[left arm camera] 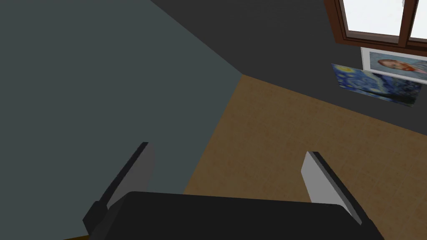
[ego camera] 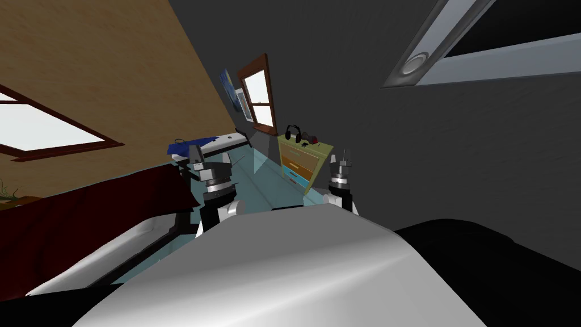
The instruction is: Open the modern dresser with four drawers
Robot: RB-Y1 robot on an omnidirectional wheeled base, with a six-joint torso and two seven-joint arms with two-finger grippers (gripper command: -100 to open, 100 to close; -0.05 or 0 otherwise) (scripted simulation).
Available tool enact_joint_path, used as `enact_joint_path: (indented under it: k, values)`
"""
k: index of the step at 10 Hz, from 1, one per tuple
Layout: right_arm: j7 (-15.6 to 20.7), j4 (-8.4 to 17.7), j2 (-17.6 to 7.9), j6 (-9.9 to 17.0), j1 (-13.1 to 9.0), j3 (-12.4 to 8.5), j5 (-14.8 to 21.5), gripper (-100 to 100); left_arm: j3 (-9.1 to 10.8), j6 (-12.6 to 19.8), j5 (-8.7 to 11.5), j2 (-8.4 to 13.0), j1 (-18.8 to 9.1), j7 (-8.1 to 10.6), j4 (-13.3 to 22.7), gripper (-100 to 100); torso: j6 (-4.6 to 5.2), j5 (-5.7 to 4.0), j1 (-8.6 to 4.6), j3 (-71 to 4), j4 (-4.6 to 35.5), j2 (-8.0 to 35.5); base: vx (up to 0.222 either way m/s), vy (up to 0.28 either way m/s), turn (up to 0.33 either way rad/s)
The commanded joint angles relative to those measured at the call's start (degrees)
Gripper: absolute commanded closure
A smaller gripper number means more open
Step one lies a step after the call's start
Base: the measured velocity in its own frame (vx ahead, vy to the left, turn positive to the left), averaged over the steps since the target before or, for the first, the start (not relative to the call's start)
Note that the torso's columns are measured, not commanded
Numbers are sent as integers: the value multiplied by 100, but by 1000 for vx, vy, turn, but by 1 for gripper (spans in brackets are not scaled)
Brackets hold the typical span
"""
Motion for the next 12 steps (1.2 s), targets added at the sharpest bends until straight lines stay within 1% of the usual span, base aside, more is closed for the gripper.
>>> enact_joint_path:
  k: [1,3,9,10,11,12]
  values:
    - [0,0,0,0,0,0,0,0,0,0,0,0,0,0,0,0,0,0,0,-467,235,232,0,0,0]
    - [0,-1,0,0,0,0,0,0,0,0,0,0,0,0,-1,0,0,0,0,-2014,1006,1003,0,0,0]
    - [0,-2,0,-1,0,0,0,0,0,-1,0,0,0,0,-2,0,0,0,0,-7073,3537,3539,0,0,0]
    - [60,-30,-226,33,43,-21,70,-100,0,-1,0,0,0,0,-2,0,0,0,0,-7919,3960,3962,34,13,-15]
    - [119,-58,-376,68,86,-42,140,-100,0,0,0,0,1,0,0,0,0,1,3,-8318,4147,4147,46,35,-20]
    - [197,-93,-518,113,140,-70,232,-100,0,0,0,0,1,0,1,0,0,3,9,-8432,4202,4198,60,51,-25]
